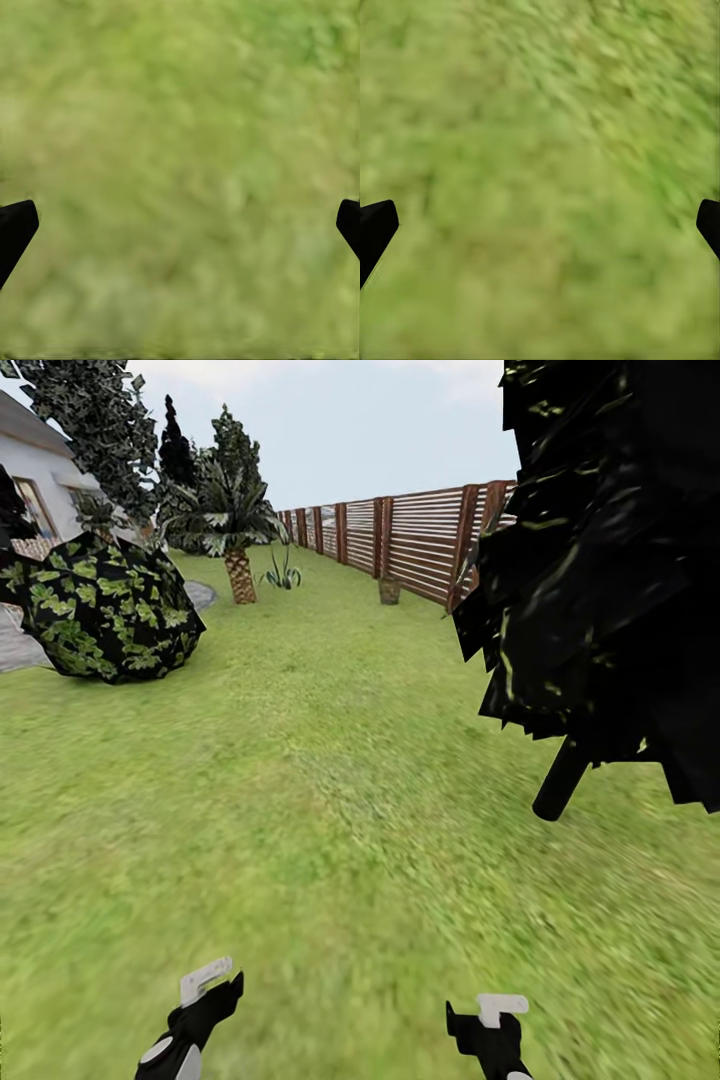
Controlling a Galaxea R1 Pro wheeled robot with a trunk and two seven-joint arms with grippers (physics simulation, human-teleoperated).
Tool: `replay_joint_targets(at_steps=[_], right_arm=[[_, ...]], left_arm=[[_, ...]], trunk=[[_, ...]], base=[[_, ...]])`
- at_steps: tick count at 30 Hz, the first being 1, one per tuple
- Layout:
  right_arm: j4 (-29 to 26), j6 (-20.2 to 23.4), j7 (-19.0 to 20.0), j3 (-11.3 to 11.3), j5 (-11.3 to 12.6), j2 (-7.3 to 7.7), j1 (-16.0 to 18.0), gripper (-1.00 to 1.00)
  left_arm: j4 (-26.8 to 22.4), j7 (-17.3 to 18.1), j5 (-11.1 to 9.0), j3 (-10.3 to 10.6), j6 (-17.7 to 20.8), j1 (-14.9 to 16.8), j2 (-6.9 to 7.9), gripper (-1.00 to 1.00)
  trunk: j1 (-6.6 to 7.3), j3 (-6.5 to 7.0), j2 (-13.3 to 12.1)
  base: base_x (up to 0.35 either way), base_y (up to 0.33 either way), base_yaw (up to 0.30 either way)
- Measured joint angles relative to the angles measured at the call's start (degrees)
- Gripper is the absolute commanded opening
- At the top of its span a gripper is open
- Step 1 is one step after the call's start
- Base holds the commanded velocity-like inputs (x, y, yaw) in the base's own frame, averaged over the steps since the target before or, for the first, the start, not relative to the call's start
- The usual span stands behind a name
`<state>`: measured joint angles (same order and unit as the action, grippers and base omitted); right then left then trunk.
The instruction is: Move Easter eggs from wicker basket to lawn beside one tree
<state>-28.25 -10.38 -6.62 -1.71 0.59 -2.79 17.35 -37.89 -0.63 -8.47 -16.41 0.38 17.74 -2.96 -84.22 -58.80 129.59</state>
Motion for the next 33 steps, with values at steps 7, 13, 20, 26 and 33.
replay_joint_targets(at_steps=[7,13,20,26,33], right_arm=[[0.4,-0.1,0.0,-0.1,0.1,-0.1,0.0,1.0],[2.8,-0.1,0.0,-0.2,-0.2,0.08,0.0,1.0],[8.1,-2.3,0.0,0.0,0.0,0.4,0.0,1.0],[12.7,-2.0,0.0,-0.2,-0.1,0.53,0.0,1.0],[17.6,-2.0,0.0,-0.3,-0.5,0.87,0.0,1.0]], left_arm=[[1.8,0.0,0.0,0.0,0.0,0.0,-0.05,1.0],[2.6,0.0,0.0,0.0,0.0,0.0,-0.04,1.0],[8.5,0.0,-0.2,-0.3,0.0,0.0,0.01,1.0],[14.3,0.0,-0.2,-0.5,0.0,0.0,-0.01,1.0],[20.2,0.0,-2.5,-0.8,0.0,0.0,0.14,1.0]], trunk=[[1.54,0.63,-2.8],[2.86,1.16,-5.2],[4.39,2.26,-8.0],[5.71,3.33,-10.4],[7.25,4.59,-13.2]], base=[[0.0,0.0,0.0],[0.0,0.0,0.0],[0.0,0.0,0.0],[0.0,0.0,0.0],[0.0,0.0,0.0]])
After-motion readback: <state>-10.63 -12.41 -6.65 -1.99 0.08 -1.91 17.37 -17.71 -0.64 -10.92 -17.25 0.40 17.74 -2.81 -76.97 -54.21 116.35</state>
